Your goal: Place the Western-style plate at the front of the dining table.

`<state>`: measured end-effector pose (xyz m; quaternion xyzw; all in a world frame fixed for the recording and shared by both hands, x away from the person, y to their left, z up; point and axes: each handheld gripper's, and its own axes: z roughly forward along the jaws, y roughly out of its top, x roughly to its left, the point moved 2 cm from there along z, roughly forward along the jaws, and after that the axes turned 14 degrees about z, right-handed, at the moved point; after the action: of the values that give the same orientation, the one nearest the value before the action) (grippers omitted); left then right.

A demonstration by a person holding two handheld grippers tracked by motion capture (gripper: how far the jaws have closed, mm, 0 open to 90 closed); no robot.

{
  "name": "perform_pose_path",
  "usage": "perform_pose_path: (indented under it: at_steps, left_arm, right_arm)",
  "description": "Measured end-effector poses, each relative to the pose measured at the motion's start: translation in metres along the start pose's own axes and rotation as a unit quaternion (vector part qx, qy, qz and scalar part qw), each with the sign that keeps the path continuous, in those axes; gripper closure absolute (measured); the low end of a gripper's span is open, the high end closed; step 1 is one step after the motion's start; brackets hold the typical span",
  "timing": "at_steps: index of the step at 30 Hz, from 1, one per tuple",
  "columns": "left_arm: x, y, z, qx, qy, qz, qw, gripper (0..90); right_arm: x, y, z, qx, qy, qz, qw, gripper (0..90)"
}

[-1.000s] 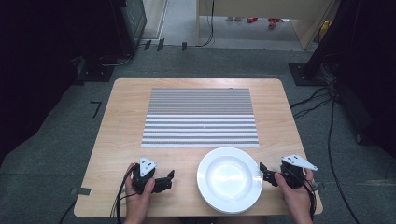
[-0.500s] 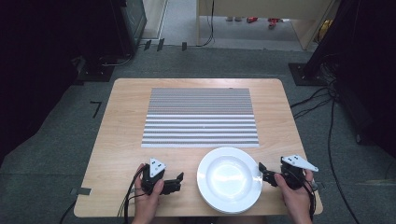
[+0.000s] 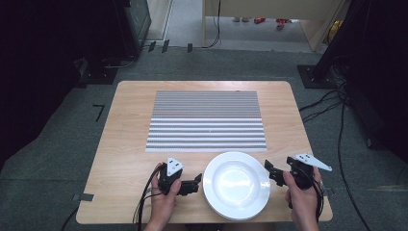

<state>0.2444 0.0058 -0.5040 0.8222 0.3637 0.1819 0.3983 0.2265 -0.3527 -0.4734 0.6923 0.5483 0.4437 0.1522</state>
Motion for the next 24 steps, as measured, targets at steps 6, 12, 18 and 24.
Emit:
perform_pose_path:
  at_steps: [6, 12, 18, 24]
  left_arm:
    - [-0.002, 0.006, -0.001, -0.011, -0.016, -0.006, 0.9998, 8.5]
    - [-0.010, 0.005, -0.001, -0.014, -0.037, -0.011, 0.9992, 8.5]
    - [-0.023, 0.007, -0.002, -0.014, -0.055, 0.000, 0.9984, 8.6]
    - [-0.030, 0.007, -0.001, -0.018, -0.065, 0.000, 0.9977, 10.4]
  right_arm:
    - [-0.003, -0.013, -0.004, -0.004, 0.010, 0.022, 0.9997, 8.7]
    - [0.001, -0.035, -0.004, 0.005, 0.027, 0.004, 0.9996, 16.8]
    - [0.012, -0.040, -0.007, 0.000, 0.044, -0.009, 0.9990, 21.4]
    - [0.017, -0.046, -0.010, 0.000, 0.052, 0.003, 0.9986, 26.4]
